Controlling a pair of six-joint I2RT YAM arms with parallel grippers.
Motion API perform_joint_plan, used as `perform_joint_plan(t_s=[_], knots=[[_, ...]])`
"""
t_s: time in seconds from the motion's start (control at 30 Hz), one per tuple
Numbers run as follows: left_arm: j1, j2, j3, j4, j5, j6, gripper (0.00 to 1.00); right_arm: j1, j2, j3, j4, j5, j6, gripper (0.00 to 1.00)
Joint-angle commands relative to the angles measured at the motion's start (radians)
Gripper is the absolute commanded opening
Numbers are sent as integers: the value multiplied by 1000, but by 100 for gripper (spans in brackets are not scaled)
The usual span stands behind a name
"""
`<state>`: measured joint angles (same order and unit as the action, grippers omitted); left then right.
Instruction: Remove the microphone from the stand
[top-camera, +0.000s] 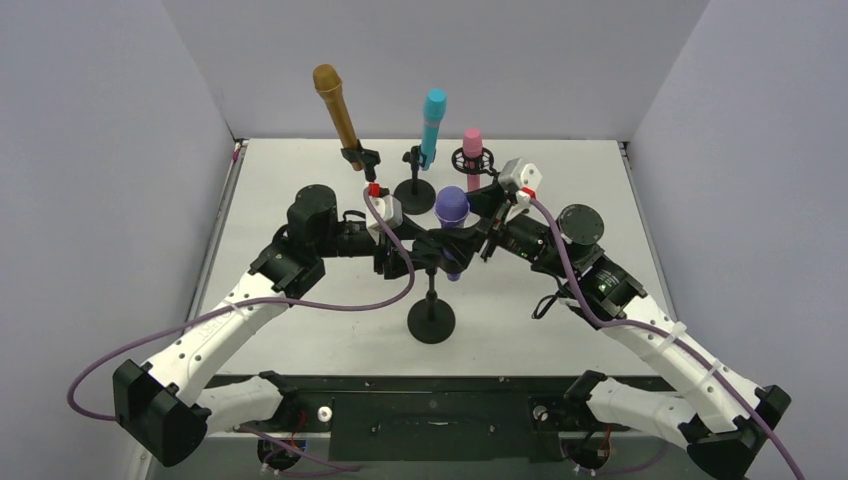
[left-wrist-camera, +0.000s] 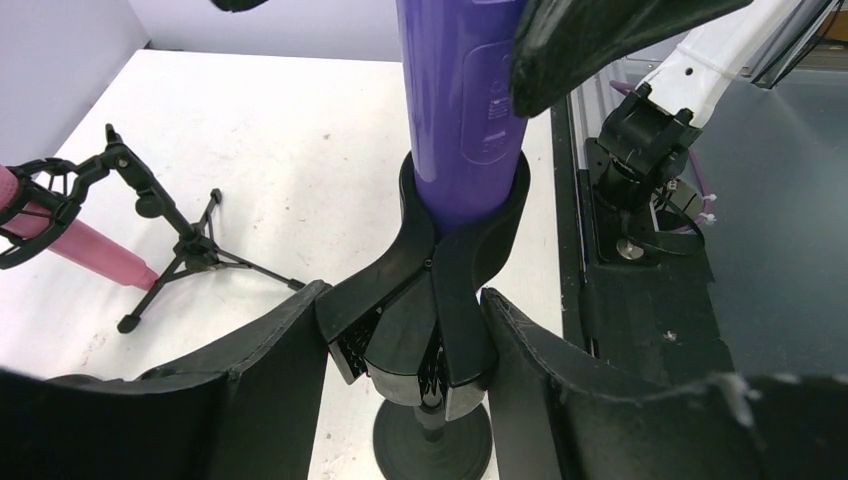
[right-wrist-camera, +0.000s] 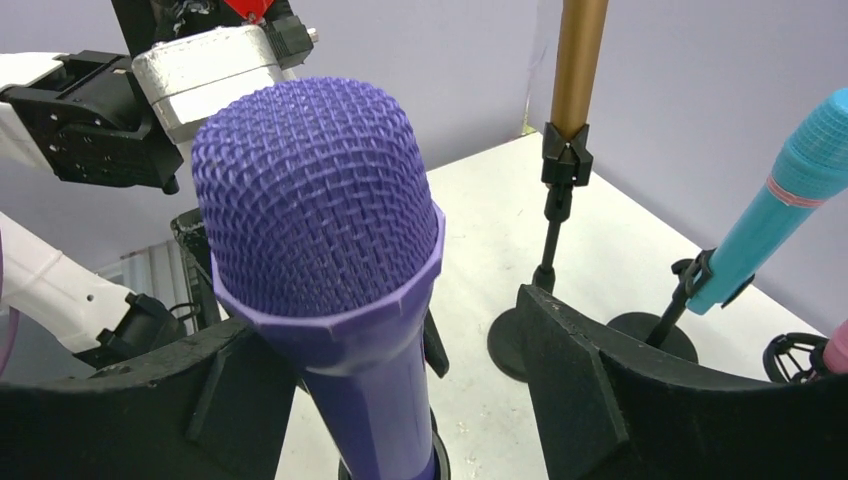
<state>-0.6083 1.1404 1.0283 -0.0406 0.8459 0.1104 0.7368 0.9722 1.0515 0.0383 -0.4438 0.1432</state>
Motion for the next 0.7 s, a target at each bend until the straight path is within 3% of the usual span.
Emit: perform_joint_plan(t_s=[0.0,0.07,0.13,0.2,0.23,0.3,0.5,0.67], knots=[[-5,1,50,-5,29,9,35,19,38,55,58,19,19,69],[-9,4,57,-23,28,18,28,29,49,64,57,25,19,66],[-12,6,61,-38,20,28,23,36,55,67,58,30,19,55],[-15,6,62,-50,16,37,14,40,56,67,60,42,20,36],[-18,6,63,-60,13,45,10,40,57,68,61,54,21,19],[-23,9,68,-83,2,61,0,42,54,67,65,75,26,0],[-43,15,91,-148,-30,111,0,49,37,70,83,103,31,0],[-106,38,131,-275,-164,207,0,50,30,82,132,119,32,0]])
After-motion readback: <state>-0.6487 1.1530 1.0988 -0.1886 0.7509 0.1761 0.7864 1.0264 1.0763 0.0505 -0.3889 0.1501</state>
